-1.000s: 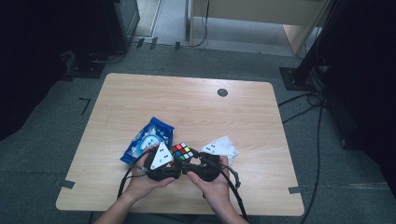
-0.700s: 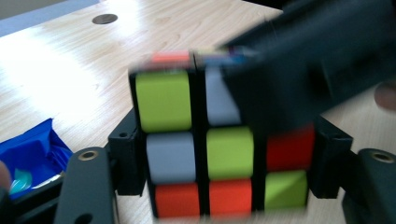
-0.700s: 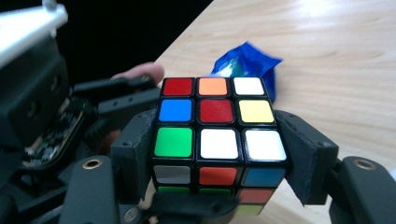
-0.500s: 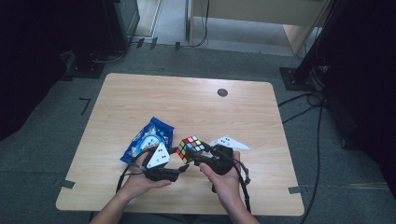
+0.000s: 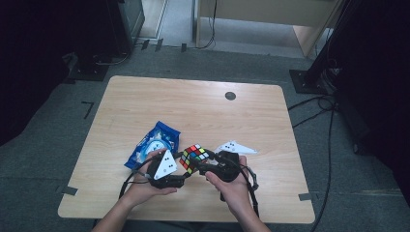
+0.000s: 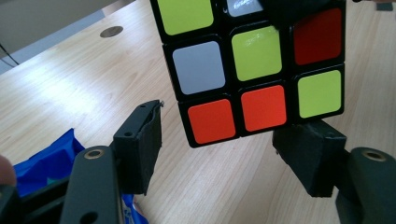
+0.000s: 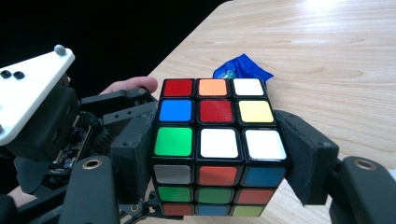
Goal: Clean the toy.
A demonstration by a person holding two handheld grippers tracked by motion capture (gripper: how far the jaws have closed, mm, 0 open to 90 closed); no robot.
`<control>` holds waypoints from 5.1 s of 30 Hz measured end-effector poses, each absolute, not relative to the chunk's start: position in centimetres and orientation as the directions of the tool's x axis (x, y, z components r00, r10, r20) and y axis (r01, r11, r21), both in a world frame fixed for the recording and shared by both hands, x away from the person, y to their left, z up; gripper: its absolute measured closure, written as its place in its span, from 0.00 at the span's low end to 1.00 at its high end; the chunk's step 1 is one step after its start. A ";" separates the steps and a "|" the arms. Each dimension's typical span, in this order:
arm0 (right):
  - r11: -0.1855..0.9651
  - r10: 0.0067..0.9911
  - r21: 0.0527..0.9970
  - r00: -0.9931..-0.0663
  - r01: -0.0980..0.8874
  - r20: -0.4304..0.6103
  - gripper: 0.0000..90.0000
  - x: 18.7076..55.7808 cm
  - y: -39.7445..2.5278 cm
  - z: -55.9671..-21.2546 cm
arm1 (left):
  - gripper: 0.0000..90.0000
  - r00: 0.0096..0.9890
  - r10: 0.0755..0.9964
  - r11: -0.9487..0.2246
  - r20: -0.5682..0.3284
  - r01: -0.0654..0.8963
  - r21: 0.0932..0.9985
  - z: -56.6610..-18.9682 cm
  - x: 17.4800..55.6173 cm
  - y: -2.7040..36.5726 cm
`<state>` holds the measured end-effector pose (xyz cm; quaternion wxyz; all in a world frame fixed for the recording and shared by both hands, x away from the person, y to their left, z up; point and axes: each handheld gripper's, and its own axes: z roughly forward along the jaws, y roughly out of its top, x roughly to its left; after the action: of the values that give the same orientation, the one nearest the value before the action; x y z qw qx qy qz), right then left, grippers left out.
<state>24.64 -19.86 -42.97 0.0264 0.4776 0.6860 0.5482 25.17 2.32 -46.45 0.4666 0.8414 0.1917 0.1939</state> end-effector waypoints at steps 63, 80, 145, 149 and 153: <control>-0.113 0.634 0.792 -0.570 0.600 0.522 0.38 25.7 -22.8 -42.3 | 0.38 0.809 0.560 -0.438 0.181 0.104 0.893 -46.3 25.0 3.0; 0.272 0.898 0.732 -0.438 0.625 0.041 0.33 29.8 -26.5 -50.9 | 0.38 0.819 0.556 -0.428 0.144 0.134 0.894 -46.3 25.2 3.3; 0.041 0.612 0.935 -0.749 0.351 0.254 0.96 23.5 -20.3 -42.3 | 0.38 0.876 0.479 -0.374 0.064 0.138 0.917 -45.6 24.4 2.5; 0.056 0.688 0.924 -0.685 0.379 0.239 0.96 24.7 -21.5 -43.9 | 0.38 0.872 0.485 -0.377 0.063 0.143 0.915 -45.6 24.5 2.8; 0.070 0.773 0.899 -0.593 0.432 0.224 0.96 26.0 -23.3 -45.5 | 0.38 0.869 0.492 -0.359 0.056 0.144 0.922 -45.4 24.7 3.1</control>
<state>26.00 -23.32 -45.48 0.1594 0.4218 0.7140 0.5356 24.74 3.14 -45.38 0.5306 0.8079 0.1968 0.1642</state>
